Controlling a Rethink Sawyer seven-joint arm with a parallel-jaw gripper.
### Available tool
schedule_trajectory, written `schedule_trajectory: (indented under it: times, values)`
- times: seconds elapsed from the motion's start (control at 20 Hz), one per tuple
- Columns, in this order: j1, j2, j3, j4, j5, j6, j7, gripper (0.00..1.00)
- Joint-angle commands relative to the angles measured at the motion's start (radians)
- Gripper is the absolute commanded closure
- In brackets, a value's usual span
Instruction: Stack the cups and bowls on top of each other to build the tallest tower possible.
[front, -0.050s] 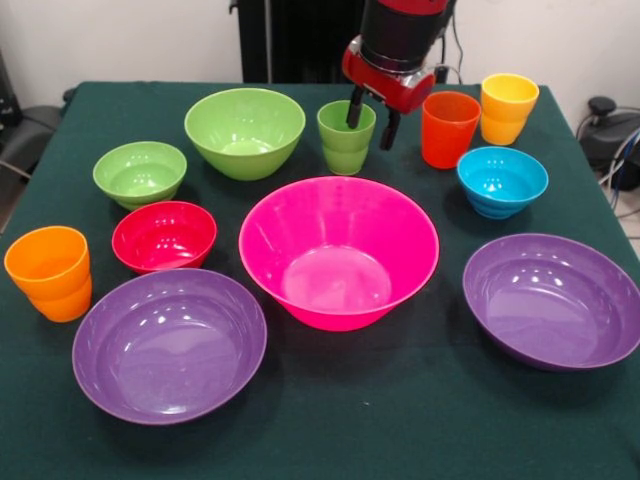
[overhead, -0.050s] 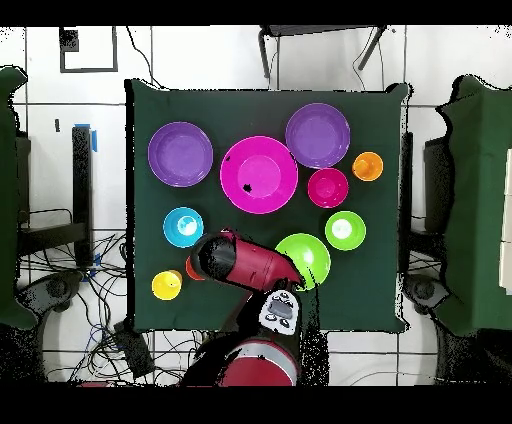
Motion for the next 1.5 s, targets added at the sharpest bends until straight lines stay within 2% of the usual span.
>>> schedule_trajectory:
  times: [0.05, 0.9, 1.15, 1.5]
  values:
    - [0.001, 0.041, 0.081, 0.019, 0.046, 0.016, 0.179, 0.00]
    - [-0.009, 0.119, 0.117, 0.023, 0.073, -0.049, 0.194, 0.00]
    - [-0.013, 0.148, 0.118, 0.004, 0.072, -0.039, 0.178, 0.00]
    - [-0.026, 0.150, 0.145, 0.021, 0.075, -0.088, 0.188, 0.00]
